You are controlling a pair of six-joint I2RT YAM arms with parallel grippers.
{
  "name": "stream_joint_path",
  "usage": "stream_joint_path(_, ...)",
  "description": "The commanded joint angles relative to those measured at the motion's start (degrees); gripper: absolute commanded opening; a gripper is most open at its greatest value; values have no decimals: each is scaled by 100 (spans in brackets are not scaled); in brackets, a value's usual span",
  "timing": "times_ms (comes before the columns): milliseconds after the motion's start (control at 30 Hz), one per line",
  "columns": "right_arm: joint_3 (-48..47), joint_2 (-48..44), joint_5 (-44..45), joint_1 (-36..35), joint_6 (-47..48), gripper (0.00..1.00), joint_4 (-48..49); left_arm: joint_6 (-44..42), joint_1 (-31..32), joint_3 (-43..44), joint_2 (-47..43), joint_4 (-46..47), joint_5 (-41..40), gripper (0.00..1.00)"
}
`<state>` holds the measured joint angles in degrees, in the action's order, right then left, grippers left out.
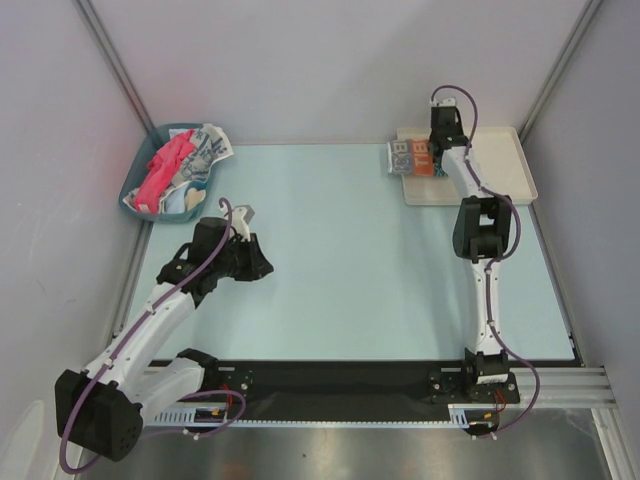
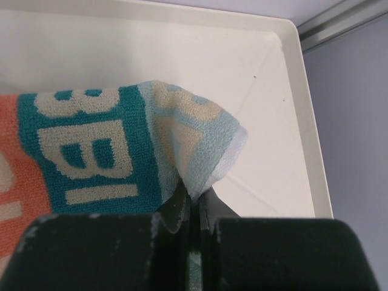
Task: Fold and stack the towels
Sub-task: Neatly place the folded towel into the bin
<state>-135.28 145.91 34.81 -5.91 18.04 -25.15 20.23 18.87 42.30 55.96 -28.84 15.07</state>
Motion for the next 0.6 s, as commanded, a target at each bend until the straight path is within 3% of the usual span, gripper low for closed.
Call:
stream_joint_path(0,28,-247,-377,230,173,0,431,-159,46,-20,-51,133,180,20)
stream_joint_path(400,257,-159,-958,987,85,3,836,-168,46,-38,108,195,339,21)
stream_joint_path(500,231,-124,-993,1074,103,6,871,-168,46,-47,116,203,330,21)
stream_joint_path(567,161,-89,-1063,1101,59,14,845,-168,46,-56,125,203,312,22)
